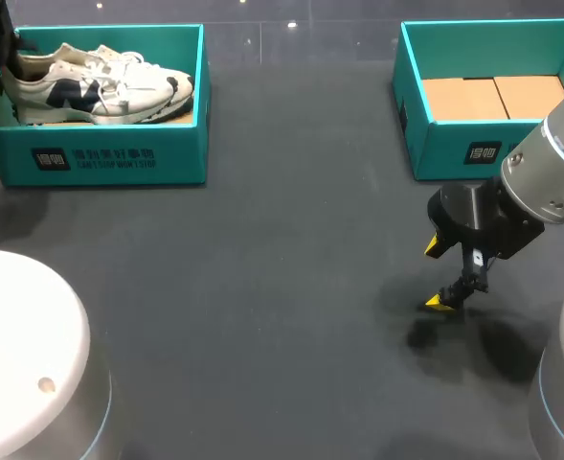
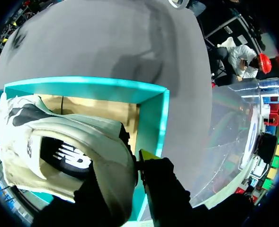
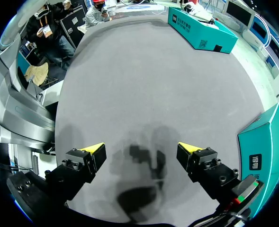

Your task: Take the shoe out of the shoebox, open the shoe tongue, remove and reinsert the insole, then place the shoe into the shoebox

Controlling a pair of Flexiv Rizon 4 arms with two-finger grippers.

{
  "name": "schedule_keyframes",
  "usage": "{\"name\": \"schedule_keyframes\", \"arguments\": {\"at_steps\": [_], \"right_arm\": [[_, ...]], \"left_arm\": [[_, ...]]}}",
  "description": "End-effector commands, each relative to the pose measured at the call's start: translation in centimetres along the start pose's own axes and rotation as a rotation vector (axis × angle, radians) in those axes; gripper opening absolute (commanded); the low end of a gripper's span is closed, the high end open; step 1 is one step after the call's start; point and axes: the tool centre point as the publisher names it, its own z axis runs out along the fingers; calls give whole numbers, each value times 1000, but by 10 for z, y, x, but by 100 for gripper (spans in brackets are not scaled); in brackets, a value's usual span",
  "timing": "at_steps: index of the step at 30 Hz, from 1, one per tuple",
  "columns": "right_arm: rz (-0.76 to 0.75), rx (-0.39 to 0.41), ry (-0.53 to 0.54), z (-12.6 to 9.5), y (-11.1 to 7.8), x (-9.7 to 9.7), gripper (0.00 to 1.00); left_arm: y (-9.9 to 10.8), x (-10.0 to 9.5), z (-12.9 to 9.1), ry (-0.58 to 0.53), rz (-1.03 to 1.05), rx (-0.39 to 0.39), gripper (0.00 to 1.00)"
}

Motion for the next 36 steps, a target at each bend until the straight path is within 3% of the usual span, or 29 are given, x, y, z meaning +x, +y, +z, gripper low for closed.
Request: {"name": "schedule_keyframes", "arguments": {"at_steps": [1, 8, 22, 29, 36], "right_arm": [[0, 0, -4, 1, -1, 2, 100], [0, 0, -4, 1, -1, 2, 100], [0, 0, -4, 1, -1, 2, 100], [0, 0, -4, 1, -1, 2, 100], [0, 0, -4, 1, -1, 2, 100]], "left_arm": [[2, 1, -14, 11, -8, 9, 0], [4, 7, -37, 30, -35, 18, 0], [2, 20, -108, 40, -87, -38, 0], [-17, 22, -138, 65, -104, -61, 0], [-57, 18, -156, 76, -109, -85, 0]]}}
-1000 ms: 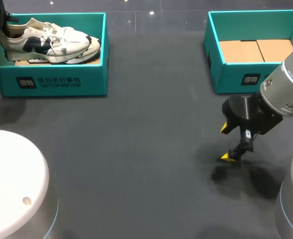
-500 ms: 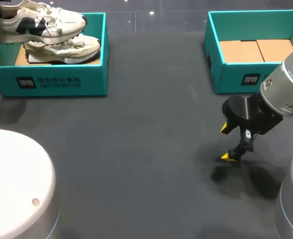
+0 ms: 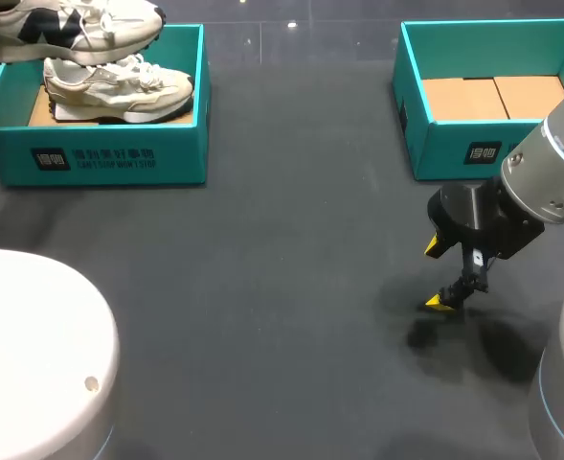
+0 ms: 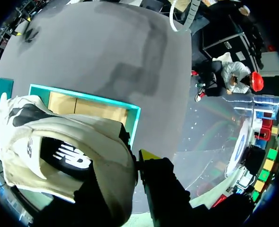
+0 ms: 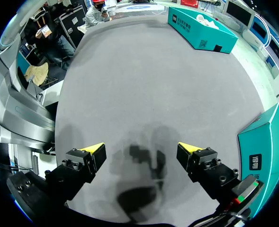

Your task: Take the shoe out of the shoebox, open the shoe tongue, remove and reinsert the insole, then place the shoe into the shoebox

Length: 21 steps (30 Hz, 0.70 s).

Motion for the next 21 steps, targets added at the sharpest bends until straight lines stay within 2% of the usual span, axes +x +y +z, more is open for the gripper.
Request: {"name": "schedule_keyframes", "arguments": {"at_steps": [1, 5, 19, 21], "right_arm": [[0, 0, -4, 1, -1, 2, 100], [0, 0, -4, 1, -1, 2, 100], [0, 0, -4, 1, -1, 2, 100], [0, 0, -4, 1, -1, 2, 100]], "left_arm": [[-38, 2, -15, 0, 2, -49, 0], [-63, 2, -20, -6, -7, -16, 0], [-63, 2, -20, -6, -7, -16, 0], [-86, -4, -23, 12, 26, -44, 0]]}}
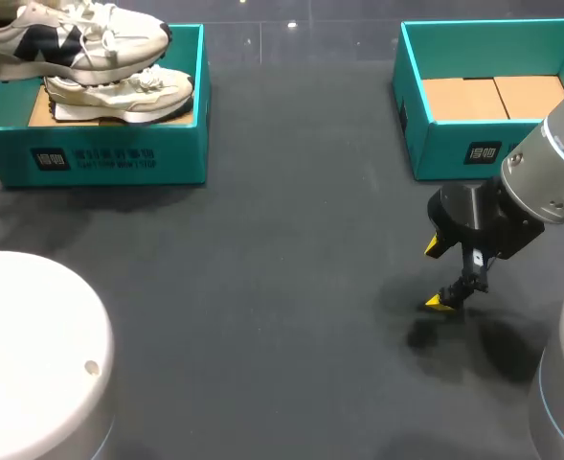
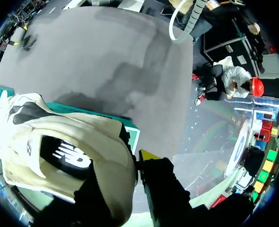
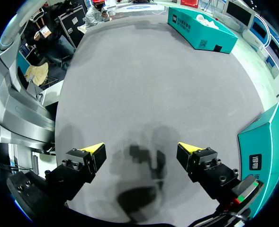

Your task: Take the shoe out of the shoebox, open the shoe tongue, remove and reinsert the insole, then place the shoe into the shoebox

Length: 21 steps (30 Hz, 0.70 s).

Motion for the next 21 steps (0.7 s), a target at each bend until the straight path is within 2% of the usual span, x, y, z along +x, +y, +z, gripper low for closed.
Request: {"name": "schedule_keyframes", "arguments": {"at_steps": [1, 7, 17, 21], "right_arm": [[0, 0, -4, 1, -1, 2, 100], [0, 0, -4, 1, -1, 2, 100], [0, 0, -4, 1, -1, 2, 100], [0, 0, -4, 1, -1, 2, 100]], "left_arm": [[-34, -8, -6, 24, 33, -37, 0], [-84, -29, -13, 9, 79, -41, 0], [-144, -58, -12, 22, 110, -36, 0], [-165, -70, -9, 20, 139, -8, 0]]}}
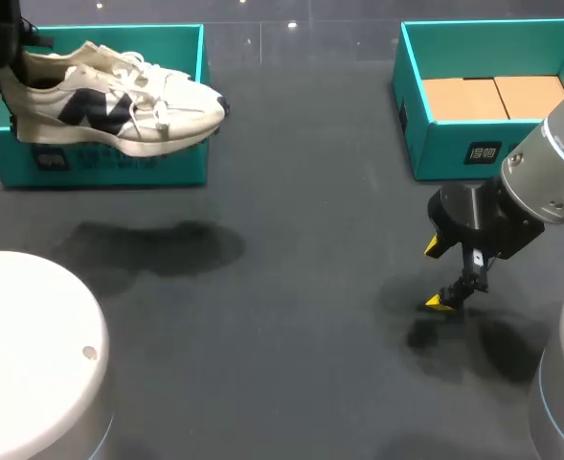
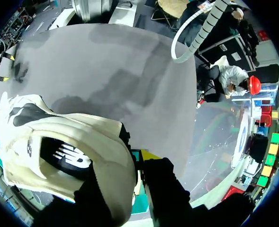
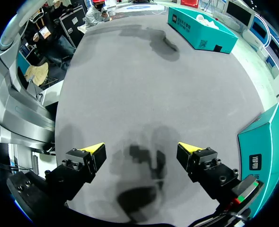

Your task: Take the shoe out of the shoebox, open the shoe tongue, remove and reinsert the insole, then place the shoe into the shoebox

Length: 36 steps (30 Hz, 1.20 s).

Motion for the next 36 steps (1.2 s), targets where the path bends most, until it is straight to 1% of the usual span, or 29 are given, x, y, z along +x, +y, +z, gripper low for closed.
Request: {"name": "schedule_keyframes", "arguments": {"at_steps": [1, 5, 22, 24, 26, 27, 29, 31, 32, 34, 36], "right_arm": [[0, 0, -4, 1, -1, 2, 100], [0, 0, -4, 1, -1, 2, 100], [0, 0, -4, 1, -1, 2, 100], [0, 0, -4, 1, -1, 2, 100], [0, 0, -4, 1, -1, 2, 100], [0, 0, -4, 1, -1, 2, 100], [0, 0, -4, 1, -1, 2, 100], [0, 0, -4, 1, -1, 2, 100], [0, 0, -4, 1, -1, 2, 100], [0, 0, -4, 1, -1, 2, 100], [0, 0, -4, 1, -1, 2, 100]], "left_arm": [[-30, -13, 1, 5, 26, -56, 0], [-48, -25, -1, -13, 47, -38, 0], [-48, -25, -1, -13, 47, -38, 0], [-57, -31, 7, -4, 47, -31, 0], [-66, -41, 13, 23, 26, -50, 0], [-71, -47, 17, 17, 36, -40, 0], [-82, -56, 20, 25, 38, -58, 0], [-92, -63, 23, 11, 47, -52, 0], [-95, -67, 25, 9, 38, -64, 0], [-100, -76, 29, 0, 42, -43, 0], [-104, -86, 35, 9, 31, -50, 0]]}}
